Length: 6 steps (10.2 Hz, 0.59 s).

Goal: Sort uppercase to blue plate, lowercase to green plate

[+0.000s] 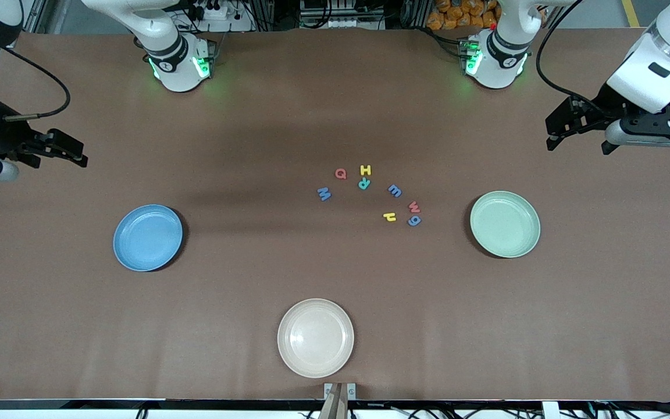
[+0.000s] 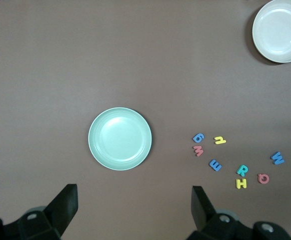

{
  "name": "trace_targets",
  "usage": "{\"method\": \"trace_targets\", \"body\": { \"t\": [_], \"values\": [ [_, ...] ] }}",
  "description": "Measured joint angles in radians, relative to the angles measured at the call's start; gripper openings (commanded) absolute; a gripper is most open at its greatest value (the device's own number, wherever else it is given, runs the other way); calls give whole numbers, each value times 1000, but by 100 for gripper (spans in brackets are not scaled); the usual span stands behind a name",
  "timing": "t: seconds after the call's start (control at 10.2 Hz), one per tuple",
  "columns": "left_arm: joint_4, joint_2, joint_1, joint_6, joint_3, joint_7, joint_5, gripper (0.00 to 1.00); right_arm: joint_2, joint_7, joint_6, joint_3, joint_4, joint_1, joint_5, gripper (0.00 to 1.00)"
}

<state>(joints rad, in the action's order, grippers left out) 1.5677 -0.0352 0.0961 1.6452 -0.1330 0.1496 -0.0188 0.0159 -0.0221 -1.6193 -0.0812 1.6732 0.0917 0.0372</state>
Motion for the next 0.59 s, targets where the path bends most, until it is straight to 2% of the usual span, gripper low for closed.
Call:
{"method": "trace_targets", "body": {
  "t": [0.59],
  "values": [
    [8,0,0,0,3,0,0,100,0,0,-5,0,0,1,1,100]
  ]
}}
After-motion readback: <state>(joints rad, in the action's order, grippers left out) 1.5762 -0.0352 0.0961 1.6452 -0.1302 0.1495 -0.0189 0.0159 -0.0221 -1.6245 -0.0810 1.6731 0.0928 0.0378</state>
